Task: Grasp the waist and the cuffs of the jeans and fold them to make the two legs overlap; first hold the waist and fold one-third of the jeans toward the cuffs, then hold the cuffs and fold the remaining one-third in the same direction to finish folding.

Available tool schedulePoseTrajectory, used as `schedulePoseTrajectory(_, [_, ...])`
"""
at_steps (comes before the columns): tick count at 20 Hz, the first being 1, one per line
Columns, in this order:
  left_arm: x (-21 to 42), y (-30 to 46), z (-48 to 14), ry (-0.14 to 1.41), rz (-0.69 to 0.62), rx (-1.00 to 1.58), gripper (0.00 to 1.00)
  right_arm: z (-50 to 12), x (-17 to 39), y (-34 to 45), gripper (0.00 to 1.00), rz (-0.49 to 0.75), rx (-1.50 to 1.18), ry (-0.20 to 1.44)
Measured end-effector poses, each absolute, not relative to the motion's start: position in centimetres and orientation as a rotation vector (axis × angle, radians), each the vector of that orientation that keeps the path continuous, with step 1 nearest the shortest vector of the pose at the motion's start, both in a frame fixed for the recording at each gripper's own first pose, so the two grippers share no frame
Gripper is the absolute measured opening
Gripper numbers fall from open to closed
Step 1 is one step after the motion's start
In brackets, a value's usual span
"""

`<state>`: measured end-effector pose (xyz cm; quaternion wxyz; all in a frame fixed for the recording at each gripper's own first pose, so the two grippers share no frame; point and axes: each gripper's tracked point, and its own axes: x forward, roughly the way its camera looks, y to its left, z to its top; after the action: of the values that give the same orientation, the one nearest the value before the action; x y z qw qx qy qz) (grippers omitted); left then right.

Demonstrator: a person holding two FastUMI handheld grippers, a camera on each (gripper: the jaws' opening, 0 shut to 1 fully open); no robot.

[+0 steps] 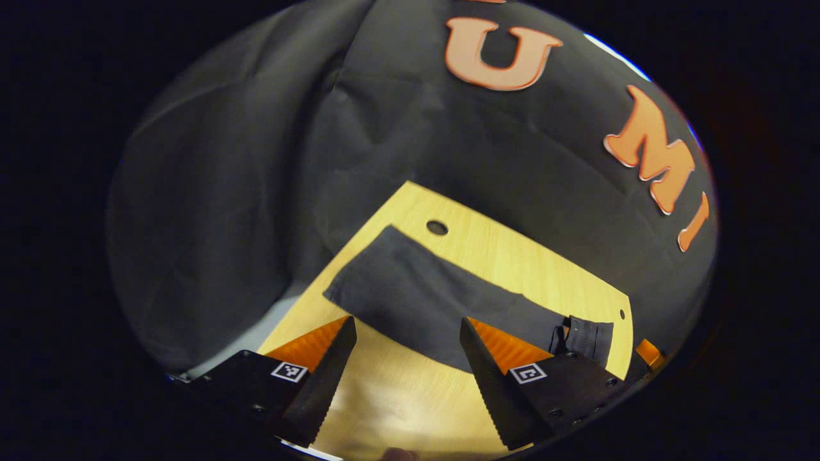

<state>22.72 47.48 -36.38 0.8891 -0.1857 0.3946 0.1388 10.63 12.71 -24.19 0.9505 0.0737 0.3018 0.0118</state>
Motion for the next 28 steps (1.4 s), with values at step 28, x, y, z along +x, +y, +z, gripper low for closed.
schedulePoseTrajectory(28, [28.5, 52.2, -52.4, 1.449, 0.579, -0.463, 0.96, -17.3, 2.8, 7.5, 0.95, -0.194, 0.103, 0.453])
